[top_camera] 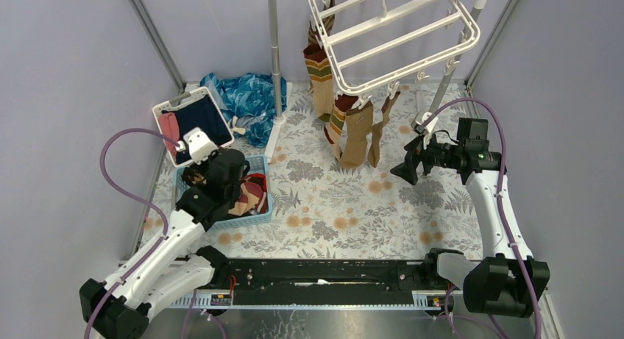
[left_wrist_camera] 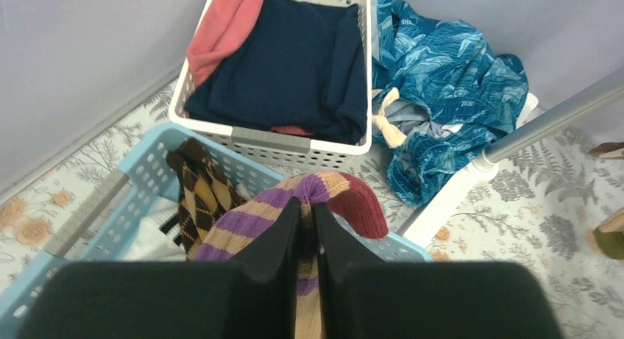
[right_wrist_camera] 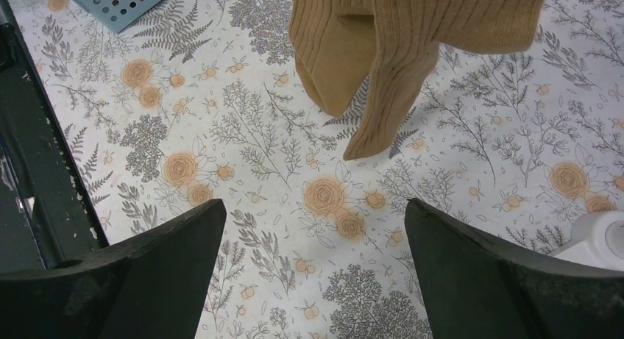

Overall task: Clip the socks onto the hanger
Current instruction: Place the sock in the bin, then reset both arms

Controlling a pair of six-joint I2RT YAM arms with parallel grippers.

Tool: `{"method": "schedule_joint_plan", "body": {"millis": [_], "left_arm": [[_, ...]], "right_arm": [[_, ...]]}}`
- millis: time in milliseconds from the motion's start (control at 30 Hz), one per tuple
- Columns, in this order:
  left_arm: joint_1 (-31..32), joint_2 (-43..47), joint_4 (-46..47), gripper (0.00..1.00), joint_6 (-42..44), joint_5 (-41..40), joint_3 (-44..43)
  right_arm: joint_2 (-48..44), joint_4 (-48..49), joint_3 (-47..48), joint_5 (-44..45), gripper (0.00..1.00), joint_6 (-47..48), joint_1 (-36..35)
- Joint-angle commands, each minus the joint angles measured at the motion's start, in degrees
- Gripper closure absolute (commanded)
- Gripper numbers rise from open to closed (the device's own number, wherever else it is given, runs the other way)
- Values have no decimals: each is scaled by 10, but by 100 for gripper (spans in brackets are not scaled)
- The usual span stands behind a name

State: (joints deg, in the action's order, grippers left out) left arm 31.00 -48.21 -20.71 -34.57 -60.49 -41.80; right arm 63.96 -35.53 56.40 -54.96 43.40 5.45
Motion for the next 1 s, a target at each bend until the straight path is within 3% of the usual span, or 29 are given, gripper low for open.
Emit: {"method": "schedule_joint_plan", "body": {"millis": [0,133,267,433,567,633,800,967], "left_arm": [[-6,-1,-94,70,-116,-15,0],[-6,13,-142,19,-148,-11,-21],[-6,53,-145,2,-144,40,-39],[-6,125,-94,1,-80,164,-29],[-6,211,49,1,71,419,43],[-6,250,114,1,97,508,88],[-6,254,150,1,93,543,121],[-6,226,162,1,79,590,127]], "right_arm": [[-9,-11,6,-9,0,10,6],[-10,-13,8,-10,0,9,12],[-14,-13,8,-19,0,7,21],[-18,-11,-2,-75,0,14,22],[-13,14,-10,-83,0,-7,22],[-14,67,-25,-88,0,-51,22],[7,194,-48,-96,0,-158,21],[11,201,-51,-89,0,-166,21]]}}
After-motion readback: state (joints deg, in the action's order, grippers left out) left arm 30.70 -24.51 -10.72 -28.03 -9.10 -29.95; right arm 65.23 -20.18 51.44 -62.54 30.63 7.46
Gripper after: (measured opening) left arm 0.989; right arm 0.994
